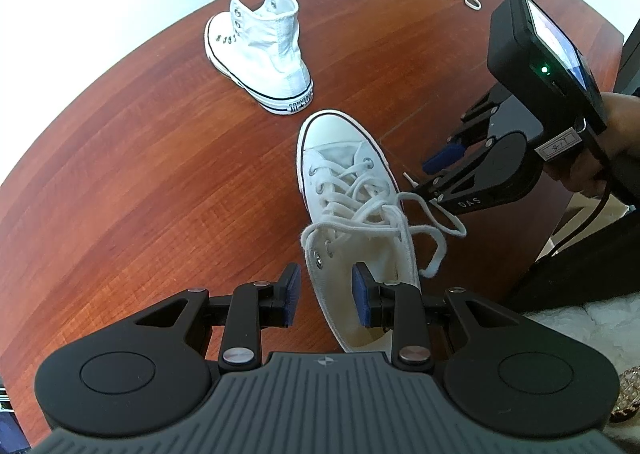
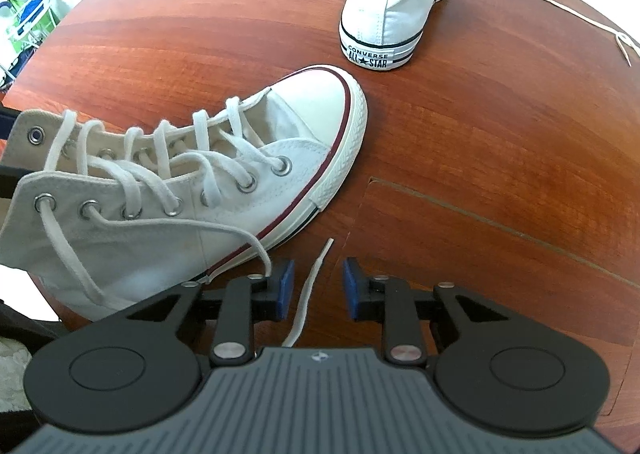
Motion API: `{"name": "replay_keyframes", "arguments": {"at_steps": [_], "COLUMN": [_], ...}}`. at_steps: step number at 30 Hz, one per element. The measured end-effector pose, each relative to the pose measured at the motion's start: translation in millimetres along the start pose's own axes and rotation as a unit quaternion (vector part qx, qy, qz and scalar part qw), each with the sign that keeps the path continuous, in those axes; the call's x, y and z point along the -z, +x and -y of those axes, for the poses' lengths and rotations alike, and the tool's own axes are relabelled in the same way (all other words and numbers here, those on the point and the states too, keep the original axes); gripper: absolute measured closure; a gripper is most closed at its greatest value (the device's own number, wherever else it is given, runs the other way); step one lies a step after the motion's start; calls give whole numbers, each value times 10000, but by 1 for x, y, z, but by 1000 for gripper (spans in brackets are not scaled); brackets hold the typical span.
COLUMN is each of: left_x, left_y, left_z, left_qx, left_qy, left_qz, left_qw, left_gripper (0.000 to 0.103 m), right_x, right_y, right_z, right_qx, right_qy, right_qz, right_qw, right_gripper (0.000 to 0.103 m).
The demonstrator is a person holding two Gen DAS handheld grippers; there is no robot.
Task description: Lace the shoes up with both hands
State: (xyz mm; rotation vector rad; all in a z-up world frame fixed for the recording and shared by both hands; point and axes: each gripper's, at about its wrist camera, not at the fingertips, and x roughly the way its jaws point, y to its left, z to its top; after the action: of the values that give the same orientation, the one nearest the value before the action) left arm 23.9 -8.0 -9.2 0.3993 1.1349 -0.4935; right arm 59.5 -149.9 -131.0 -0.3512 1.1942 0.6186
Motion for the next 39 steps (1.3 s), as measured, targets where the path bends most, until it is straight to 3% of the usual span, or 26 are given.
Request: {"name": "replay_keyframes", "arguments": {"at_steps": [10,19,22,33,39], "left_x": [3,10,12,15,17], "left_y": [-3,-6,-7,-7,-3], "left_z": [-5,-20,-21,-21,-18], "left_qx": [90,181,202,345,459], "left_qy": [-187,-671,-751,-757,-698], "left_qz": [73,101,110,136,123], "left_qw": [9998,9975,9969,9964,9964], "left_gripper": [72,72,72,72,79], "right_x": [-4,1,3,0,-7], "right_y": [6,9,9,-16,-41], "right_z": [-9,-12,-13,-8,-4], "right_qx": [95,154,147,55,-71], "right_qy": [-306,-335,-319,-116,89], "right_qz": [-84,-127,-145,204,523], "right_qw": [9995,9992,9993,9997,9986], "right_gripper": [86,91,102,102,102]}}
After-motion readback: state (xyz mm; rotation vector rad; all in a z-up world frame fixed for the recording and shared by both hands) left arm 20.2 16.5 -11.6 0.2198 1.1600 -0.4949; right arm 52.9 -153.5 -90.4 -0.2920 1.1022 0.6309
